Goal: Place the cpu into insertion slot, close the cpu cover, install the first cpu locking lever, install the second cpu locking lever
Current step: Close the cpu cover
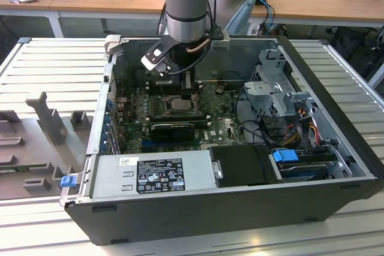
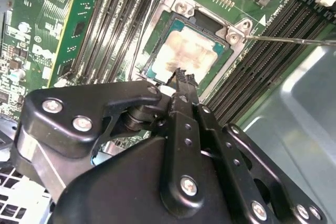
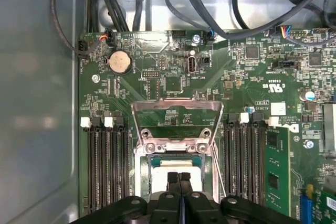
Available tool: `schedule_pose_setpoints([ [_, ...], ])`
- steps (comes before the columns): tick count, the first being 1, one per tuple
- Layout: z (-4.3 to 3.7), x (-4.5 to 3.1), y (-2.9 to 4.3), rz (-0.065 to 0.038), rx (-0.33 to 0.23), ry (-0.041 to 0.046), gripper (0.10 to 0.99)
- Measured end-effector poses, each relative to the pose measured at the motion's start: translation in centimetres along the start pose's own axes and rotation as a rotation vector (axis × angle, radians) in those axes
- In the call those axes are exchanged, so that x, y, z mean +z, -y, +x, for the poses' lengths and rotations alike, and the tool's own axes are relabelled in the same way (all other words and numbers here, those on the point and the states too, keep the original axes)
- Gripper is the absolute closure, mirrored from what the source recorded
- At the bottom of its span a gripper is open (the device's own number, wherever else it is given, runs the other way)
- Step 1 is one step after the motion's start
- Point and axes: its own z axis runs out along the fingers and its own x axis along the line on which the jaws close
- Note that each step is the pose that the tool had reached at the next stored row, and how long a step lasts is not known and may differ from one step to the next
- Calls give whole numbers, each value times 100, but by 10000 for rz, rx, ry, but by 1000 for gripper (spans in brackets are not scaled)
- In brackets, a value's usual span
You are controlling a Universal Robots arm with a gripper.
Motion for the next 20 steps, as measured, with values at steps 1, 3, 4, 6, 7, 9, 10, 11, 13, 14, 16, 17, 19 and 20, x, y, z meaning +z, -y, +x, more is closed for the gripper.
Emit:
schedule_pose_setpoints([
  [1, 1, -40, -2, 0, 0, 0, 980],
  [3, 2, -57, -3, -1, 0, -2, 980],
  [4, 2, -63, -3, 0, 0, 0, 980],
  [6, 2, -85, -5, 0, 0, 0, 980],
  [7, 2, -97, -5, 0, 0, 2, 980],
  [9, 3, -112, -6, 0, 0, 0, 980],
  [10, 4, -119, -7, 0, -1, 0, 980],
  [11, 4, -131, -7, 0, 0, 0, 980],
  [13, 4, -144, -15, 0, -2, -2, 980],
  [14, 5, -144, -36, 1, 0, 1, 980],
  [16, 5, -142, -61, 1, -1, 0, 980],
  [17, 5, -144, -67, 1, -1, 0, 980],
  [19, 6, -163, -68, 1, 1, 1, 980],
  [20, 6, -182, -69, 1, 0, 0, 980],
])
